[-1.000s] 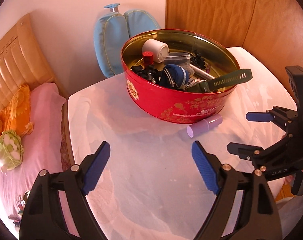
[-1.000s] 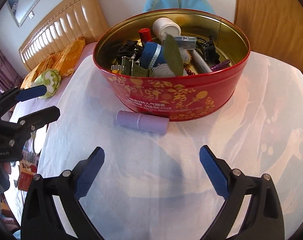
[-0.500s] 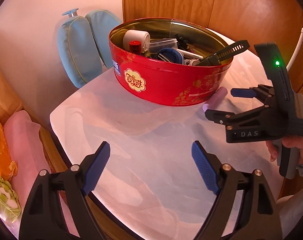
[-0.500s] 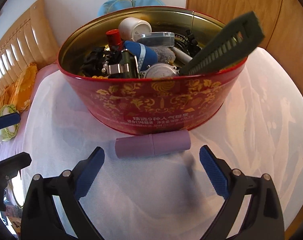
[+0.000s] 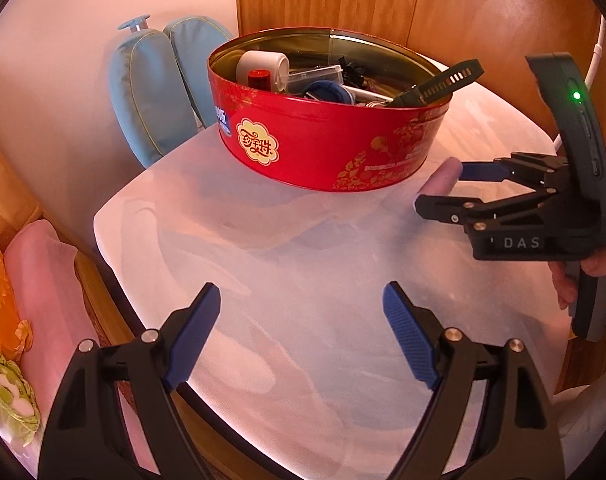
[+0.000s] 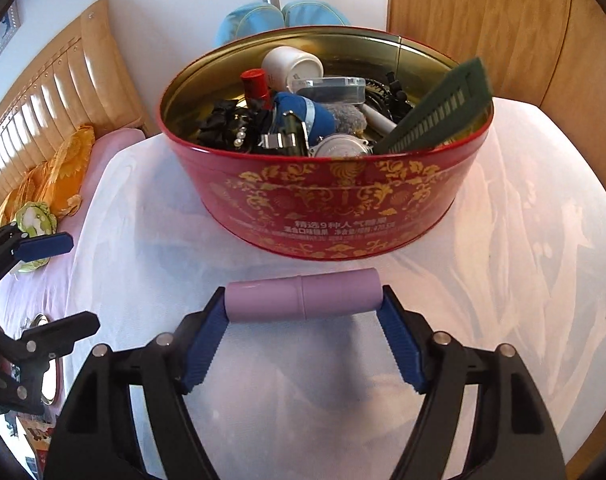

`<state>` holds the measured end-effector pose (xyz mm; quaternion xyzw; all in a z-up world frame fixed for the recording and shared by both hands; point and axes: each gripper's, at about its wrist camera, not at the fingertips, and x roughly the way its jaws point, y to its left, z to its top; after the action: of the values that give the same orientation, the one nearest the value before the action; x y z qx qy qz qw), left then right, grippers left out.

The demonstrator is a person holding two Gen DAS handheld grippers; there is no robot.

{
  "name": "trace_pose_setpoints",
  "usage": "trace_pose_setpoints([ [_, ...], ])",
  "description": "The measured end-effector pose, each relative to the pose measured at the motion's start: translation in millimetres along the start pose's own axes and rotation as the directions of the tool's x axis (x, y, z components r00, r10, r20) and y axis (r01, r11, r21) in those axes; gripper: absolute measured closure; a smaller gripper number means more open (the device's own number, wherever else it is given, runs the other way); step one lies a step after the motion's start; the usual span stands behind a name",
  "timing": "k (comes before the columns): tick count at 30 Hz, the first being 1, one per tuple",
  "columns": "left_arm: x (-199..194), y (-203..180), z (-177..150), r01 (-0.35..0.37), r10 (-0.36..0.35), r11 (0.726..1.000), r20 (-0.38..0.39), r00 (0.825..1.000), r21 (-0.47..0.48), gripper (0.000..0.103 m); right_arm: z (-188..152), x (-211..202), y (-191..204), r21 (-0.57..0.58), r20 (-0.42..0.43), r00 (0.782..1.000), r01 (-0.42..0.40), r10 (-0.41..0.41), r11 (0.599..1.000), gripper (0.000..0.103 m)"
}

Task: Organize jewelry
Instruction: 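Grasp the lilac cylinder with the right gripper, then carry the lilac cylinder into the red tin and open the right gripper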

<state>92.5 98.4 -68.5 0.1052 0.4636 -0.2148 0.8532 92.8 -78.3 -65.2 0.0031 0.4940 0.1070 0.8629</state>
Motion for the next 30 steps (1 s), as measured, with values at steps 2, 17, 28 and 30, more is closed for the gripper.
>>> trace_pose_setpoints([
  [2, -2, -7, 3, -0.007, 0.007, 1.0, 0.002, 1.0, -0.01, 0.021, -3, -14, 0, -0.024, -0.001, 1.0, -0.018, 0.018, 1.0, 0.028],
  [17, -31, -102, 62, -0.097, 0.121, 0.971, 0.095, 0.988, -0.219, 0.021, 4, -122, -123, -0.182, 0.129, 0.982, -0.113, 0.138, 0.977, 0.028],
  [28, -28, -97, 126, -0.158, 0.187, 0.969, 0.145, 0.972, -0.188, 0.01, 68, -113, -133, -0.241, 0.166, 0.963, -0.17, 0.213, 0.956, 0.028],
  [30, -18, -83, 139, -0.187, 0.213, 0.966, 0.141, 0.967, -0.176, 0.008, 87, -103, -122, -0.262, 0.162, 0.964, -0.162, 0.209, 0.951, 0.028],
])
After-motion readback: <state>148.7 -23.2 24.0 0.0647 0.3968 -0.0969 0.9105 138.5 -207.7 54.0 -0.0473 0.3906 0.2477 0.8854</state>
